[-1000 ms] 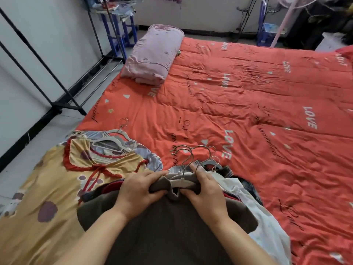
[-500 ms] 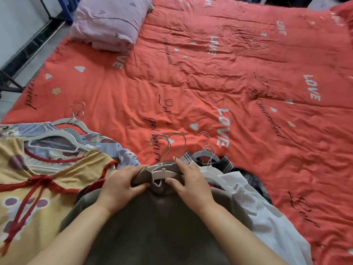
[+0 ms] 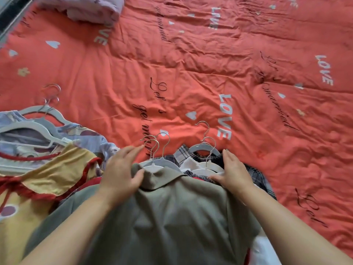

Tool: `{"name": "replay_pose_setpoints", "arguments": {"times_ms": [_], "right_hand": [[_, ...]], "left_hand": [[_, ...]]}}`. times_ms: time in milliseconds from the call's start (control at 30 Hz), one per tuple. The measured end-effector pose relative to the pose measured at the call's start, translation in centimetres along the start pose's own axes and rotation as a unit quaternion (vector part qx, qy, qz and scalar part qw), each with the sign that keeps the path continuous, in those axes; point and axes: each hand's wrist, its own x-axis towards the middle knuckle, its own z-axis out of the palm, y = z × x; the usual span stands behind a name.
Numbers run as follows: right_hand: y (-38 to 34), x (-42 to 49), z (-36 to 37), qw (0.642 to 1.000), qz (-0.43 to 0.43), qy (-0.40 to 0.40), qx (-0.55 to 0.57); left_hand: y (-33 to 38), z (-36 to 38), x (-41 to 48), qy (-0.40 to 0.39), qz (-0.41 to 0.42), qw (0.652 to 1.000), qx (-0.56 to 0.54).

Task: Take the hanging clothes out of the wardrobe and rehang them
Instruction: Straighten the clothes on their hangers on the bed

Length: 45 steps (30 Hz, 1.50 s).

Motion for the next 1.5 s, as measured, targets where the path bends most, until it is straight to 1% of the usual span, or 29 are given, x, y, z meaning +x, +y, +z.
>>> {"name": "replay_pose_setpoints", "arguments": {"times_ms": [33, 67, 100, 133, 167, 233, 300, 367, 433, 533, 700, 767, 867, 933, 1067, 1167, 1267, 1400, 1500], "right_hand": [[0.0, 0.3, 0.1, 1.0, 0.001, -0.011, -0.01], [0.0, 0.6, 0.0, 1.0, 0.002, -0.023, -0.018], [0.0, 0.9, 0.0, 0.999, 0.001, -0.036, -0.024], [0.0, 1.1, -0.1, 0.998, -0.004, -0.049, -0.031], [0.0, 1.4, -0.2, 0.997, -0.011, -0.062, -0.039], [0.2, 2.1, -0.5, 0.995, -0.022, -0.083, -0.054], [0.4, 2.6, -0.5, 0.993, -0.035, -0.09, -0.064], [0.7, 2.6, -0.1, 0.994, -0.047, -0.079, -0.059], [1.0, 2.3, 0.6, 0.996, -0.053, -0.058, -0.039], [1.4, 2.0, 1.2, 0.998, -0.061, -0.026, -0.026], [1.8, 1.8, 1.8, 0.995, -0.088, 0.053, -0.007], [2.0, 1.6, 1.9, 0.993, -0.097, 0.058, -0.018], [2.4, 1.9, 1.5, 0.993, -0.105, 0.036, -0.038], [2.4, 1.7, 1.5, 0.993, -0.101, 0.045, -0.036], [2.3, 0.7, 1.8, 0.991, -0.096, 0.096, -0.011], [2.6, 0.0, 1.1, 0.989, -0.106, 0.095, -0.026], [2.8, -1.2, 0.6, 0.987, -0.116, 0.112, -0.018], [3.7, -3.9, 0.1, 0.973, -0.129, 0.19, 0.003], [4.5, -6.5, -1.9, 0.963, -0.128, 0.236, 0.011]], "left_hand": [[1.7, 0.3, 0.8, 0.023, 0.037, 0.998, -0.033], [3.5, 0.8, 1.6, 0.025, 0.079, 0.995, -0.059], [5.3, 1.6, 2.4, 0.014, 0.113, 0.991, -0.065], [6.8, 2.6, 3.1, -0.008, 0.13, 0.99, -0.049], [7.8, 3.7, 3.7, -0.037, 0.13, 0.991, -0.017], [8.6, 5.9, 4.7, -0.102, 0.07, 0.991, 0.057], [8.4, 7.9, 5.2, -0.163, 0.02, 0.98, 0.114], [8.3, 9.7, 5.3, -0.21, 0.008, 0.969, 0.129], [8.3, 10.7, 5.5, -0.24, 0.009, 0.959, 0.15], [8.2, 11.3, 6.5, -0.234, 0.048, 0.948, 0.212], [8.9, 12.1, 7.8, -0.234, 0.037, 0.945, 0.228], [9.1, 12.3, 8.0, -0.228, 0.035, 0.945, 0.232], [8.9, 12.4, 7.7, -0.225, 0.059, 0.943, 0.239], [8.8, 12.4, 7.5, -0.225, 0.062, 0.944, 0.234], [8.8, 12.2, 7.0, -0.22, 0.064, 0.956, 0.185], [9.0, 11.9, 6.2, -0.209, 0.064, 0.965, 0.147], [9.6, 11.4, 5.5, -0.197, 0.075, 0.968, 0.138], [11.7, 10.0, 4.3, -0.164, 0.109, 0.97, 0.145], [14.8, 8.4, 3.3, -0.145, 0.134, 0.971, 0.136]]}}
